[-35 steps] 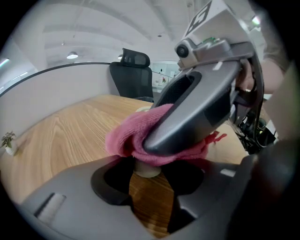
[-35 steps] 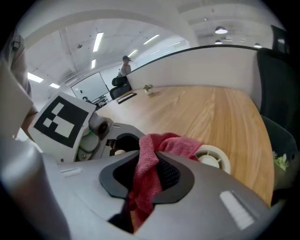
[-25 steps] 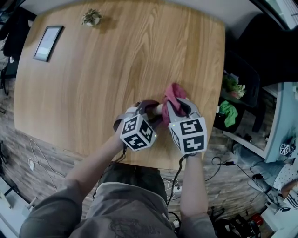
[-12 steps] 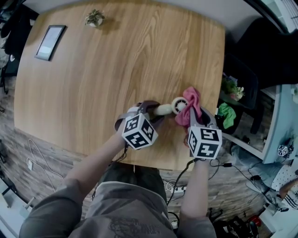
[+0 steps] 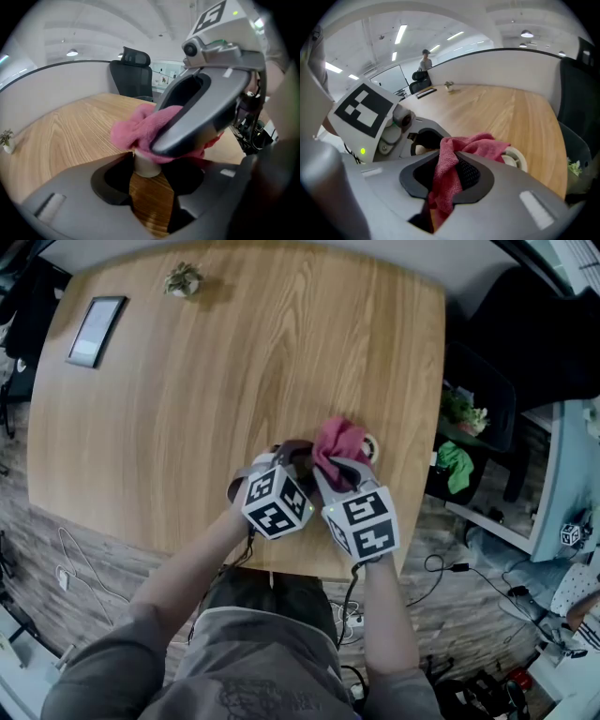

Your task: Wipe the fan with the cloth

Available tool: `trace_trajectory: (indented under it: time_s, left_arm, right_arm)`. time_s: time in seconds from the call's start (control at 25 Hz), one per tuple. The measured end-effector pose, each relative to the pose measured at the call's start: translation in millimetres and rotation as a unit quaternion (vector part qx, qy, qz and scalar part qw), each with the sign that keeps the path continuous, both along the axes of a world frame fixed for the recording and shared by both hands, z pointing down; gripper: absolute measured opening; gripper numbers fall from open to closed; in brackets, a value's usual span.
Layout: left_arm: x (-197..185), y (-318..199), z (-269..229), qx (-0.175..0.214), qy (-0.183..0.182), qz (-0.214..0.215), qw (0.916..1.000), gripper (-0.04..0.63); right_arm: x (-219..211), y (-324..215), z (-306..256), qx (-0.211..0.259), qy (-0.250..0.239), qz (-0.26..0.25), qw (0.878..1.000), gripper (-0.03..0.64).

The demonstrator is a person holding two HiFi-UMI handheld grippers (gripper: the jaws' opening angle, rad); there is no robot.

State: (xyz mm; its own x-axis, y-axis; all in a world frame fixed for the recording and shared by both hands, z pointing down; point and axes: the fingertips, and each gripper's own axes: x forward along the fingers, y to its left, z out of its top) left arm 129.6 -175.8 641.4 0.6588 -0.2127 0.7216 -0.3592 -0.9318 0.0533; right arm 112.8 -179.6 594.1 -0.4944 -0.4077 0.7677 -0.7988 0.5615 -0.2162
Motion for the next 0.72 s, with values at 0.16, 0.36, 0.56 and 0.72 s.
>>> trace_trajectory:
  time_s: [0.16, 0.36, 0.56, 0.72]
  left_arm:
    - [1.4, 0.7, 0.5, -0.002, 0.0, 0.001, 1.0, 0.193]
    - [1.3, 0.1, 1.1, -0.001, -0.001, -0.001, 1.0, 0.193]
    - [2.4, 0.3, 1.2, -0.004, 0.0, -0.002, 1.0, 0.193]
    - [1.6, -0.2, 1.8, -0.005, -0.002, 0.003, 1.0, 0.193]
  right_arm:
    - [-14.7, -0.4, 1.3, -0.004, -0.014, -0.069, 0.998, 0.075]
    - [0.4, -18.6, -2.0, 0.038, -0.012, -0.059, 0.997, 0.075]
    - [43.9, -39.3, -12.5, 0.066, -0.015, 0.028, 0.997, 0.078]
    - [83.4, -50.8, -19.4, 0.09, -0.002, 0.116, 0.989, 0.078]
